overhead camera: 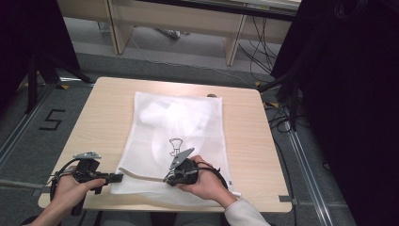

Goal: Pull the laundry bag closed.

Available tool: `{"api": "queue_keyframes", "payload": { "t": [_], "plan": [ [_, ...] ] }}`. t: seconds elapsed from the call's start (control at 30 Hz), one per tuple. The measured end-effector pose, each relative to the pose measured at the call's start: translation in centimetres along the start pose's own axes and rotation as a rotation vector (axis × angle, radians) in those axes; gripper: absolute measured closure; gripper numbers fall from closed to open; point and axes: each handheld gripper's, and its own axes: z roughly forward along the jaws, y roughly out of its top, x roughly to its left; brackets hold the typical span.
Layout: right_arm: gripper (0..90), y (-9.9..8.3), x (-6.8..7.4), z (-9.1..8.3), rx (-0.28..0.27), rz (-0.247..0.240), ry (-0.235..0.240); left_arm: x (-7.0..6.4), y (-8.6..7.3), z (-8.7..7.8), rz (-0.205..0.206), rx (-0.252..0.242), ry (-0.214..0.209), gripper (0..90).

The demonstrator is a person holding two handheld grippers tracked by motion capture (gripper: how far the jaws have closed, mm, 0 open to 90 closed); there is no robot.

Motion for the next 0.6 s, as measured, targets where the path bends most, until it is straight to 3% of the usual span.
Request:
{"api": "queue_keyframes", "payload": {
  "t": [0.6],
  "plan": [
    [82.8, -1.1, -0.5, -1.1, -0.003, 0.011, -0.006, 0.0, 0.0, 0.0, -0.003, -0.004, 0.01, 86.2]
  ]
}}
